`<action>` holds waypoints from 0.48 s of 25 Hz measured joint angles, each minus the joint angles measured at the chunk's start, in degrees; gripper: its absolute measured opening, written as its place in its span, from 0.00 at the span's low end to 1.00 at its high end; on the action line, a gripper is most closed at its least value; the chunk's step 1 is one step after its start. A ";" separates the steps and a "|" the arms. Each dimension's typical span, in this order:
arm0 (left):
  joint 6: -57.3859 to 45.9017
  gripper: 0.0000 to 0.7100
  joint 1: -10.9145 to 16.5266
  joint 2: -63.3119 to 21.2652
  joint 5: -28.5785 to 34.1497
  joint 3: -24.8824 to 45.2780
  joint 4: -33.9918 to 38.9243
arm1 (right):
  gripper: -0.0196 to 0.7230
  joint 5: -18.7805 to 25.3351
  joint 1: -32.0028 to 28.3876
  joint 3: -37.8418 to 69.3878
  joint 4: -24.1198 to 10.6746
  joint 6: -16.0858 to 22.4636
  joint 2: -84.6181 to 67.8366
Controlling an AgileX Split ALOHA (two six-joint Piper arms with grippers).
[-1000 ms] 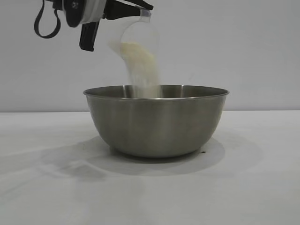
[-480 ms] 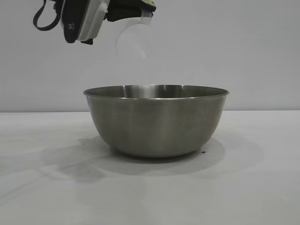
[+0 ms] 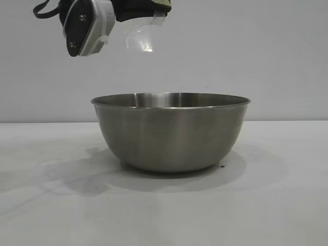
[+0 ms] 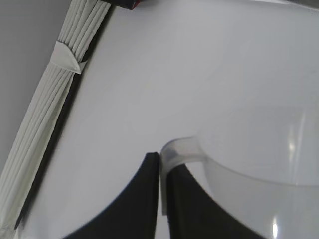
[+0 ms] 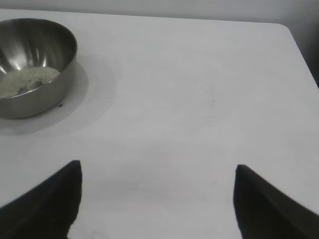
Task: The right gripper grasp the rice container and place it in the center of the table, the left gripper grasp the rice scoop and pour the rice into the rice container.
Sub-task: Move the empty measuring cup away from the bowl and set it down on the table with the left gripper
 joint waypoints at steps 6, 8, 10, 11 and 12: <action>-21.30 0.00 0.00 0.00 0.00 0.00 -2.23 | 0.82 0.00 0.00 0.00 0.00 0.00 0.00; -28.69 0.00 0.00 0.00 0.00 0.00 -4.00 | 0.82 0.00 0.00 0.00 0.00 0.00 0.00; -37.71 0.00 0.00 0.00 0.00 0.00 -6.98 | 0.82 0.00 0.00 0.00 0.00 0.00 0.00; -41.72 0.00 0.00 0.00 0.00 0.00 -9.32 | 0.82 0.00 0.00 0.00 0.00 0.00 0.00; -46.68 0.00 0.00 0.00 0.00 0.00 -11.56 | 0.82 0.00 0.00 0.00 0.00 0.00 0.00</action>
